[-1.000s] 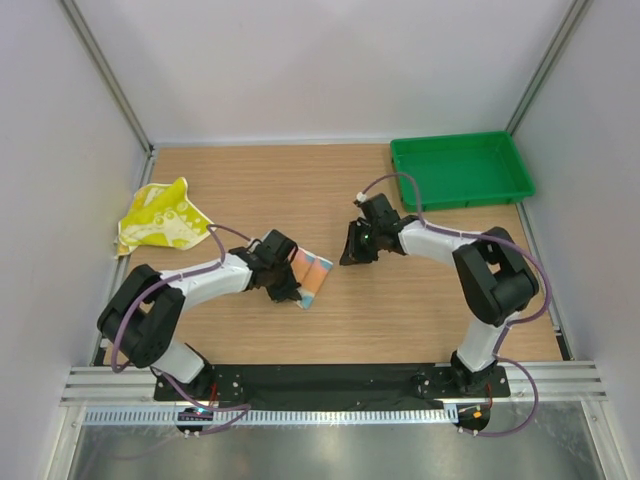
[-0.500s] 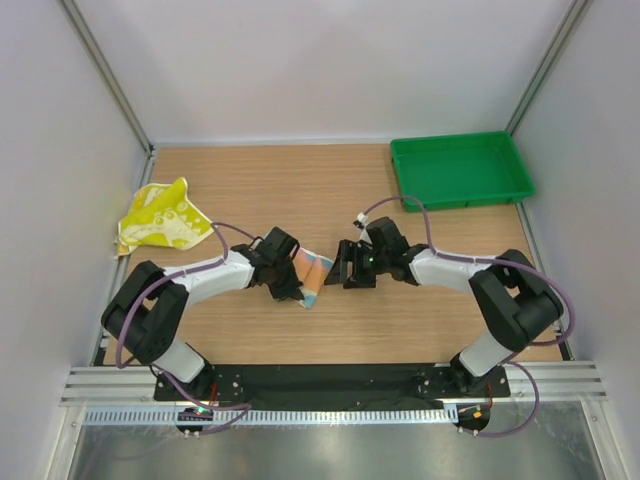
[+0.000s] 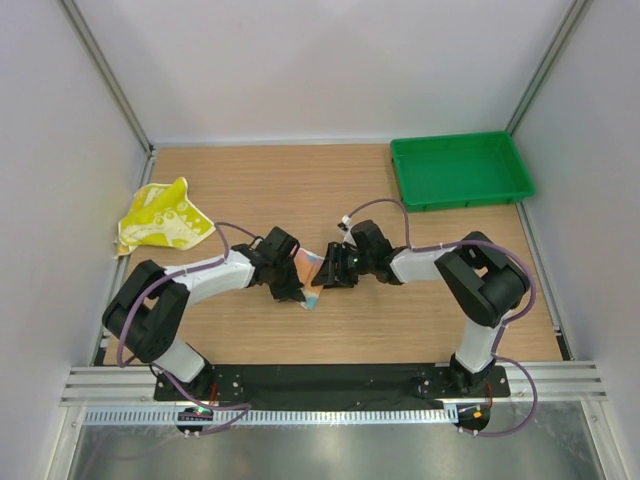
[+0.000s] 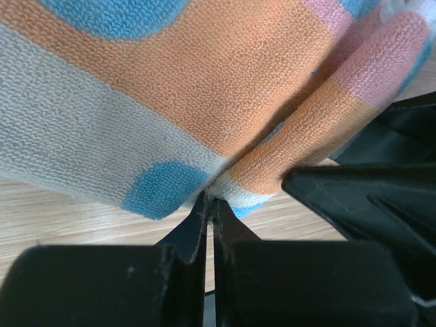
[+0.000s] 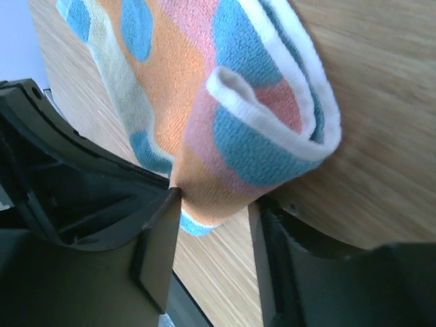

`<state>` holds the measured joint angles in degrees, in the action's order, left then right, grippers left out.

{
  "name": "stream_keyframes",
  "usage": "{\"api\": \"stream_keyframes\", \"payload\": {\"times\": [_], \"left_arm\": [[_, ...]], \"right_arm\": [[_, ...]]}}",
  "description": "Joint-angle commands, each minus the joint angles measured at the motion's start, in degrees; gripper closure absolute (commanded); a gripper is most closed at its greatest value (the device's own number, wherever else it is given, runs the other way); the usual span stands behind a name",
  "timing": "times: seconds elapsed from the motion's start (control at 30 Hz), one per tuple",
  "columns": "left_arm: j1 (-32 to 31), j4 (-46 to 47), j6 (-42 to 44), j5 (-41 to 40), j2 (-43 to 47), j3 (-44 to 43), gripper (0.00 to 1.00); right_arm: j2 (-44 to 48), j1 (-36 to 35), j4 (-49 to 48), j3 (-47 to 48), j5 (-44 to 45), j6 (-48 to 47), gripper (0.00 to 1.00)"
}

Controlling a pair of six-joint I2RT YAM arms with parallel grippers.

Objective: Roll the towels

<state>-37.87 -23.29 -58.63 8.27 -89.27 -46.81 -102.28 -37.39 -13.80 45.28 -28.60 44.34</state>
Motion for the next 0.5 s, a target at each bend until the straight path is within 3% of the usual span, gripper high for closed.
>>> {"api": "stream_keyframes", "payload": {"times": [0.0, 0.17, 0.27, 0.4, 0.47], "left_arm": [[0.2, -1.0, 1.4, 2.0, -0.2, -1.0, 0.99], [0.0, -0.7, 1.9, 2.4, 0.9, -0.9, 0.94], [-0.5, -0.6, 3.5, 0.9, 3.0, -1.0, 0.8], [-5.6, -6.8, 8.1, -10.1, 5.9, -4.9, 0.56], [-7.7, -9.1, 10.1, -17.0, 6.7, -6.4, 0.53]], "right_arm": [[-2.3, -0.1, -1.8, 1.0, 1.4, -0.5, 0.52], [-1.9, -0.1, -1.5, 1.0, 1.4, -0.4, 0.68], [-1.2, -0.1, 1.5, 2.0, 1.6, -0.9, 0.73], [-0.8, -0.2, 6.1, 4.7, 1.7, -1.6, 0.76], [-1.2, -0.1, 8.9, 5.7, 1.4, -1.8, 0.76]]}}
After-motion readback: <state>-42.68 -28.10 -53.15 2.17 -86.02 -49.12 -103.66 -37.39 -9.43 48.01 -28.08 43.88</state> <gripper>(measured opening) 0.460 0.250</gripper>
